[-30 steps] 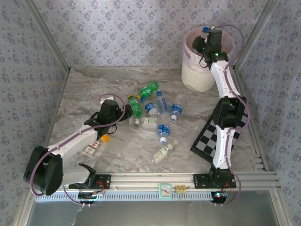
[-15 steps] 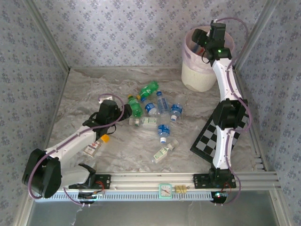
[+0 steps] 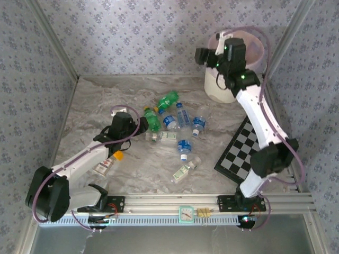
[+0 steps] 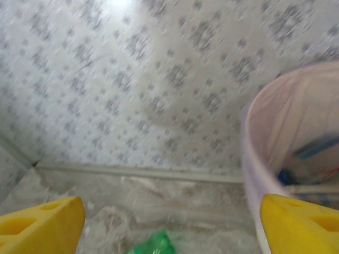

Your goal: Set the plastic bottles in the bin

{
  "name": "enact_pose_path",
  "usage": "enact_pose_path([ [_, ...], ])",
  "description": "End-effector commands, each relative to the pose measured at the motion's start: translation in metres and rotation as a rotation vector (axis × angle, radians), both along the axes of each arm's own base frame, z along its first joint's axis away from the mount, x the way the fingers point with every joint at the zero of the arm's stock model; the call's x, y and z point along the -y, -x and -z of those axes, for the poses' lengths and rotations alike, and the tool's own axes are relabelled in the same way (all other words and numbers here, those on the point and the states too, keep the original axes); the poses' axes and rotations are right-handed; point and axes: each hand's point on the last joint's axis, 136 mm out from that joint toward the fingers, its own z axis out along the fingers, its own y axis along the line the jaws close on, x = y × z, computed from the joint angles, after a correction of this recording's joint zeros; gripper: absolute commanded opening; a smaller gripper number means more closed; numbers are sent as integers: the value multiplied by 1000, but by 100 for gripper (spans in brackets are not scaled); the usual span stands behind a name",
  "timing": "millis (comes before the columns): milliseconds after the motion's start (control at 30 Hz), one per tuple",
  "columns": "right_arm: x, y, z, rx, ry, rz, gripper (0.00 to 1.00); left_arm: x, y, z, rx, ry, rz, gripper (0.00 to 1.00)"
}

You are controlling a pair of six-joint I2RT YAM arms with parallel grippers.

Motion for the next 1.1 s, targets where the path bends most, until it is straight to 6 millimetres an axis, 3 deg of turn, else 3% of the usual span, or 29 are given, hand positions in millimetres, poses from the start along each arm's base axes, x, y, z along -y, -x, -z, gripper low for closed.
enact_pose_path([
  [0, -18, 26, 26, -29, 40, -41, 88, 4, -8, -3, 9, 18, 2, 100],
  [100, -26, 50, 59, -89, 54, -43, 91, 9, -13, -3, 5, 29, 8, 100],
  [200, -25, 66, 91, -153, 39, -2, 100, 11, -16, -5, 18, 49, 2, 100],
  [267, -23, 74, 114, -205, 26, 25, 100, 11, -17, -7, 25, 55, -2, 100],
  [400, -9, 85, 157, -308, 2, 127, 100, 7, -18, -12, 45, 31, -13, 100],
  [433, -3, 90, 182, -358, 20, 154, 100, 5, -19, -14, 50, 22, -14, 100],
  [533, 8, 97, 219, -450, 37, 229, 100, 3, -20, -17, 58, -2, -9, 100],
  [633, 11, 97, 247, -522, 56, 265, 100, 3, -21, -17, 56, -5, -6, 100],
  [900, 11, 82, 298, -650, 140, 327, 100, 9, -19, -11, 30, 17, 18, 100],
  [1067, 3, 63, 313, -678, 132, 327, 100, 7, -17, -8, 15, 12, 11, 100],
])
